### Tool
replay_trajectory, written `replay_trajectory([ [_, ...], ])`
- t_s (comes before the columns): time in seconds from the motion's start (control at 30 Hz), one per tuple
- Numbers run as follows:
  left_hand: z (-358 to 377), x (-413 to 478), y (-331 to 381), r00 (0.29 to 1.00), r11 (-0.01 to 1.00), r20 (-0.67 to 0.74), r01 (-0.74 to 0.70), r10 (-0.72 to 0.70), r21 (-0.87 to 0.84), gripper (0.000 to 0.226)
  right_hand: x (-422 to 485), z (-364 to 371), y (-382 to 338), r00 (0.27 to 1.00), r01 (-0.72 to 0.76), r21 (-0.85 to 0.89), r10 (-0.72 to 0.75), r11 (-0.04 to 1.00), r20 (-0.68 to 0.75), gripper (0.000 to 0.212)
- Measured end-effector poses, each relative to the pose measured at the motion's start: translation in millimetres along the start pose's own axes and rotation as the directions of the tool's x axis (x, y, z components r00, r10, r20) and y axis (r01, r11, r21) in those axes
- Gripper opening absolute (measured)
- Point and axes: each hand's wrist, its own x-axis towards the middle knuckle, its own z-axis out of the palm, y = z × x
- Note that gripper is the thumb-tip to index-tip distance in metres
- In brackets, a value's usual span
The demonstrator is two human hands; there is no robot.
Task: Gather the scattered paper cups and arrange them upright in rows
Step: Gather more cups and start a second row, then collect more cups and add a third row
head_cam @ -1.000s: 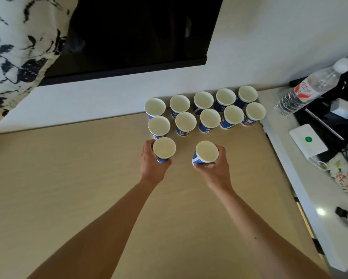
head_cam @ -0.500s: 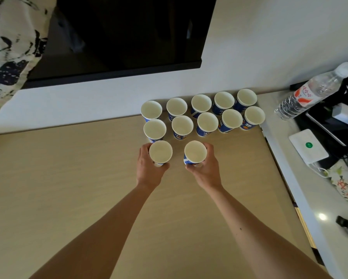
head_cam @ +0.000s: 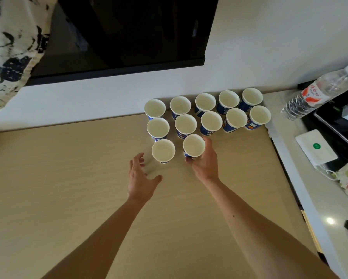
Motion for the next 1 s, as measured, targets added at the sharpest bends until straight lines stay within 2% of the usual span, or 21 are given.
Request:
replay_trajectory([
  [0.27, -7, -10, -8, 0.999, 1.000, 0.032, 0.007, -0.007, 0.004, 0.092, 3, 1, -1, 1.000, 0.013, 0.045, -0.013, 0.999, 0.001, 0.070],
  [0.4, -13, -16, -12, 0.999, 1.000, 0.037, 0.013, -0.013, -0.001, 0.091, -3, -2, 2, 1.000, -0.012, 0.123, 0.011, 0.992, 0.008, 0.087],
  [0.5, -22, -23, -13, 0.999, 0.999, 0.031, 0.032, -0.032, -0.009, 0.090, -27, -8, 6, 0.995, -0.096, 0.150, 0.101, 0.984, -0.025, 0.098],
  [0.63, -48, -36, -10, 0.999, 0.999, 0.011, 0.038, -0.038, 0.003, 0.087, -75, -4, 2, 0.979, -0.112, 0.165, 0.137, 0.980, -0.148, 0.083],
  [0.73, -82, -46, -11, 0.999, 1.000, -0.036, 0.026, -0.025, 0.009, 0.082, -105, 13, -18, 0.967, -0.141, 0.200, 0.178, 0.970, -0.181, 0.073],
  [0.87, -140, -53, -22, 0.995, 1.000, -0.103, 0.008, -0.006, 0.024, 0.074, -139, 51, -58, 0.985, -0.114, 0.228, 0.140, 0.967, -0.101, 0.064],
  [1.0, -211, -65, -49, 0.985, 0.999, -0.174, 0.016, -0.009, 0.037, 0.062, -168, 99, -104, 0.999, -0.014, 0.214, 0.002, 0.977, 0.054, 0.062],
])
